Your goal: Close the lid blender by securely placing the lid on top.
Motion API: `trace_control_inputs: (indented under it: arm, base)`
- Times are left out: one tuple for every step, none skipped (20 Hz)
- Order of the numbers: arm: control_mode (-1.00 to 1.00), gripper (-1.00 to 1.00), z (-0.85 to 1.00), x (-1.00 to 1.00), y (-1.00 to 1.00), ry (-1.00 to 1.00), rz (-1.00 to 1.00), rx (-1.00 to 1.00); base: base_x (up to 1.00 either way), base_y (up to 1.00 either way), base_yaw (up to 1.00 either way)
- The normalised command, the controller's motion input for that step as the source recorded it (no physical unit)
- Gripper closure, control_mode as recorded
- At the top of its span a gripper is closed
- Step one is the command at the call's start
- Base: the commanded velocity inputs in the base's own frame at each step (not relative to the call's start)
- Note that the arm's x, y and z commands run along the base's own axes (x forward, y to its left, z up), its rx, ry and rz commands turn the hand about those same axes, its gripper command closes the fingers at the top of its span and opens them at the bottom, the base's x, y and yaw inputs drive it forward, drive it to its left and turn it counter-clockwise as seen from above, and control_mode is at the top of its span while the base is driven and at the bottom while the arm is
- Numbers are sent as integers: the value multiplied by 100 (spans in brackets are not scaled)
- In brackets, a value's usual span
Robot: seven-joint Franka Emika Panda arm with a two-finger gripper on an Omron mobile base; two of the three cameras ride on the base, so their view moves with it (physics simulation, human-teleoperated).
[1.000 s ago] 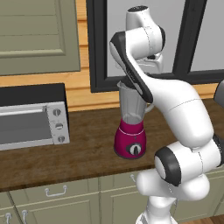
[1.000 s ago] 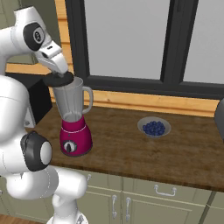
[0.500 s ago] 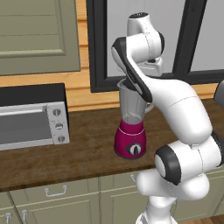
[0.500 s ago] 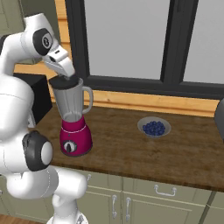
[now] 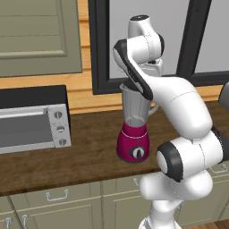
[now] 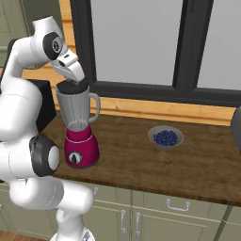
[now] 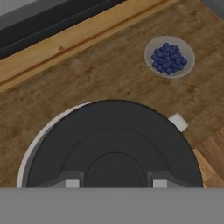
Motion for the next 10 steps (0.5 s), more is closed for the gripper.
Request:
trace_control_inputs:
  arm:
    - [-100, 100, 0, 24, 0, 0, 0, 0]
    - [-100, 100, 0, 22, 0, 0, 0, 0]
    - [-100, 100, 0, 19, 2, 0, 0, 0]
    - [-100, 100, 0, 16, 3, 0, 0, 0]
    - [-100, 100, 0, 16, 4, 1, 0, 0]
    - [-100, 100, 0, 16, 3, 1, 0, 0]
    - [-100, 100, 0, 10, 8, 0, 0, 0]
    - [-100, 100, 0, 10, 10, 0, 0, 0]
    - [-100, 100, 0, 10, 10, 0, 0, 0]
    - [-100, 100, 0, 6, 10, 0, 0, 0]
  base:
    - [0, 0, 0]
    - [0, 0, 0]
    - [0, 0, 0]
    - [0, 0, 0]
    - [0, 0, 0]
    - [0, 0, 0]
    - [0, 0, 0]
    - [0, 0, 0]
    - [0, 0, 0]
    - [0, 0, 0]
